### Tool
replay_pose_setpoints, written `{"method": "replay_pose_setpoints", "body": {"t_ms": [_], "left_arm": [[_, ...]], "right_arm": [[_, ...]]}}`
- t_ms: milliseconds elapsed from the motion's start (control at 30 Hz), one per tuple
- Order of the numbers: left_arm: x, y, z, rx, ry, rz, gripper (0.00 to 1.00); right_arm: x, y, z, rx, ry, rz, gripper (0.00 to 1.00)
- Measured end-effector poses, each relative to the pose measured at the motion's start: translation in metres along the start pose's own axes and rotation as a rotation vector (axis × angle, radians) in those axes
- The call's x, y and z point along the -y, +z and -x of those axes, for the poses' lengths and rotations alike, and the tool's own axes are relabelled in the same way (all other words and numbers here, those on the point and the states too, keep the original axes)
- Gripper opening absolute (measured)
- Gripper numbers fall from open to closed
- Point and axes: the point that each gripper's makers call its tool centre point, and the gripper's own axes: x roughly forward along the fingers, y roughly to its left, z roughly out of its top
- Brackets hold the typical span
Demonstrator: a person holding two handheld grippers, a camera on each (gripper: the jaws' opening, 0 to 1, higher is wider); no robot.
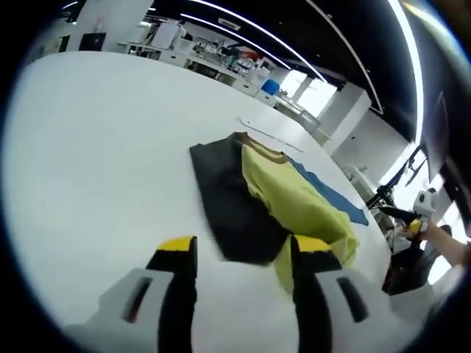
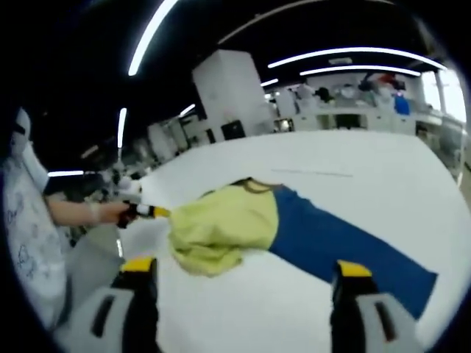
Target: Fold the garment on the visible template until the final outline fits inside the template.
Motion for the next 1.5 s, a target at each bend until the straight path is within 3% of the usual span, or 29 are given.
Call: {"method": "replay_pose_setpoints", "body": {"t_ms": [233, 533, 800, 933, 1267, 1500], "left_arm": [[0.004, -0.003, -0.007, -0.003, 0.013, 0.033, 0.45], [-0.004, -0.001, -0.013, 0.016, 0.066, 0.074, 0.32], [-0.018, -0.003, -0.015, 0.018, 0.105, 0.111, 0.11], [-0.014, -0.001, -0.014, 0.020, 0.102, 0.121, 0.01], [0.010, 0.058, -0.004, 0.110, 0.002, 0.067, 0.00], [0.057, 0.094, -0.004, 0.095, -0.078, -0.083, 0.00]], "right_arm": [[-0.013, -0.006, -0.005, -0.026, 0.025, 0.033, 0.99], [-0.016, -0.011, -0.011, -0.040, 0.043, 0.026, 0.99], [-0.018, -0.020, -0.012, -0.065, 0.045, 0.017, 0.99], [-0.019, -0.025, -0.012, -0.078, 0.042, 0.017, 0.99], [-0.020, -0.027, -0.013, -0.078, 0.049, 0.005, 0.99], [-0.020, -0.028, -0.015, -0.078, 0.057, 0.000, 0.99]]}}
